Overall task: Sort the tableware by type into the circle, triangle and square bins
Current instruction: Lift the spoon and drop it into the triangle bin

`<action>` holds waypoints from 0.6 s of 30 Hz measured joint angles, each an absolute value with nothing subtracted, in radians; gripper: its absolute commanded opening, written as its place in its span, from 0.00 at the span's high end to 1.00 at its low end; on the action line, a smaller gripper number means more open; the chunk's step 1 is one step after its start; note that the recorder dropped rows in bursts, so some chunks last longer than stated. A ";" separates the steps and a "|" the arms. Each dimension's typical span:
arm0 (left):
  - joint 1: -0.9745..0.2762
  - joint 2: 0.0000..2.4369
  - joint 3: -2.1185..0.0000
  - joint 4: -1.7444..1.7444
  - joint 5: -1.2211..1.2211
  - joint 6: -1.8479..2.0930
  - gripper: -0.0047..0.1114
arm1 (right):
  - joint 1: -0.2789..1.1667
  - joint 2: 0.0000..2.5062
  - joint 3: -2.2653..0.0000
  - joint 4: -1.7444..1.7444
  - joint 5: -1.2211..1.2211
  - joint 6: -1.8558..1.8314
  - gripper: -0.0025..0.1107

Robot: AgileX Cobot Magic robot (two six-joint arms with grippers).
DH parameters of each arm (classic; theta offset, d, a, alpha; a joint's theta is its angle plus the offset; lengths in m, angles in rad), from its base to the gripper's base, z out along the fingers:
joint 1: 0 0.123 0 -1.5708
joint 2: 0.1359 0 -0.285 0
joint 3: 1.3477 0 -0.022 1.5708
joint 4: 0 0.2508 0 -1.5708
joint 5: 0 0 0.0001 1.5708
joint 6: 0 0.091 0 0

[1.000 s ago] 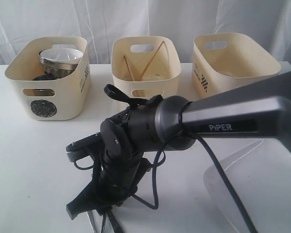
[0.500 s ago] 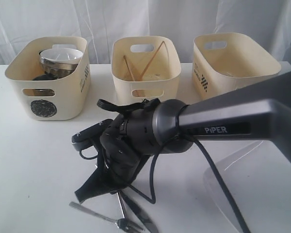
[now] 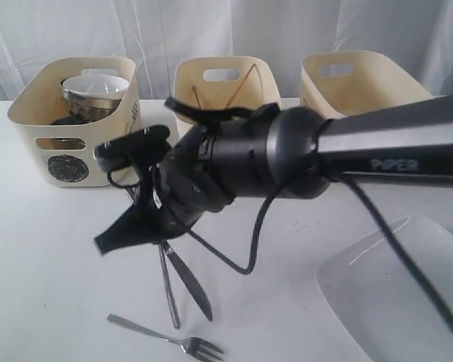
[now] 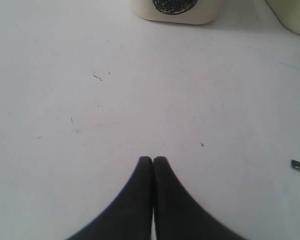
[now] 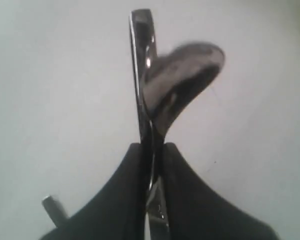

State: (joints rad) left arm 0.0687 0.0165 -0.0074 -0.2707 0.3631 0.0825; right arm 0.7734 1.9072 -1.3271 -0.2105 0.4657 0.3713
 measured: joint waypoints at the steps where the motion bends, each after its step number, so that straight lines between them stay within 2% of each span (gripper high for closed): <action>1: 0.069 0.017 -0.007 -0.271 0.363 0.082 0.96 | 0.773 1.880 -1.329 -0.219 0.466 0.371 0.98; 13: 0.069 0.017 -0.007 -0.271 0.363 0.082 0.96 | 0.773 1.832 -1.335 -0.386 0.565 0.369 0.98; 16: 0.069 0.017 -0.007 -0.271 0.363 0.082 0.96 | 0.771 1.739 -1.359 -0.581 0.533 0.433 0.98; 18: 0.069 0.017 -0.007 -0.271 0.363 0.082 0.96 | 0.754 1.695 -1.369 -0.787 0.518 0.622 0.98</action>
State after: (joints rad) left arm 0.0687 0.0165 -0.0074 -0.2707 0.3631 0.0825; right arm 0.7539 1.6949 -1.3693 -0.7867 0.5178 0.6220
